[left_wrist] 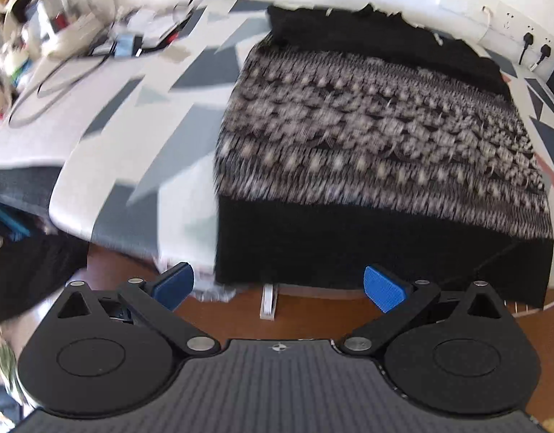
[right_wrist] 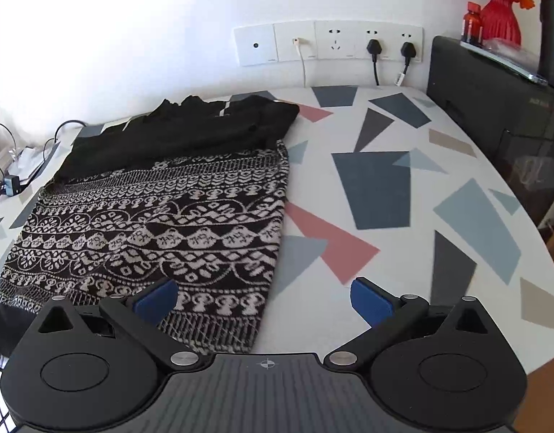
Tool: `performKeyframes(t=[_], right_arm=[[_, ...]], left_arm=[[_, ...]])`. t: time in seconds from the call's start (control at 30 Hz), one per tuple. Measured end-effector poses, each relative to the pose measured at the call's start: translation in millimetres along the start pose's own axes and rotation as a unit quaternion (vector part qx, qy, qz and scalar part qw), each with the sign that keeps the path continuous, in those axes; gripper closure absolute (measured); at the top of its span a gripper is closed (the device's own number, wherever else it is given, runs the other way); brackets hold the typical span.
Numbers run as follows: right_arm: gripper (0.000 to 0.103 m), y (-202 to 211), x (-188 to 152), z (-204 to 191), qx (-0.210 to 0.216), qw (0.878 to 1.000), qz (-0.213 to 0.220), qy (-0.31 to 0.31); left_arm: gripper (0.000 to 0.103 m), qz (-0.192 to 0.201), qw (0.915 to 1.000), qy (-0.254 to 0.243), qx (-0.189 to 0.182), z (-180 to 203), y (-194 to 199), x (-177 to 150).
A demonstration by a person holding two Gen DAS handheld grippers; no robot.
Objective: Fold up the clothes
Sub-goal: 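Move both open grippers to the black ribbed hem of the sweater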
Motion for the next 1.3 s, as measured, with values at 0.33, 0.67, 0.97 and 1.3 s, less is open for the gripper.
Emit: performKeyframes(t=[0.33,0.67,0.97,1.3], right_arm=[[0.001,28,-22,25,0.008,1.000,0.003,-0.026],[0.001,20,-38,-4,0.001,1.000,0.012,0.015],[0.002,-13,-39,-24,-0.002,1.000,-0.021,0.016],[0.002,-38,-46,-37,-0.011,0.998,-0.057,0.001]], left_arm=[[0.000,-0.012,0.9981,0.017,0.058,-55,13,-27],[0.000,0.042,0.9990,-0.010,-0.005,-14,-31,41],[0.000,0.022,0.9995,-0.022,-0.011,-3,-79,51],[0.000,0.024,0.9971,-0.072,-0.009,1,-105,55]])
Point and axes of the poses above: each gripper's, at about its wrist camera, not at the fingertips, and y roughly against the way its jaws point, z to its right, x to its top, the point moved 7 cm from there along -y, roughly the way its jaws point, and after that the axes turned 14 degrees about z, right-handed, at the moved point
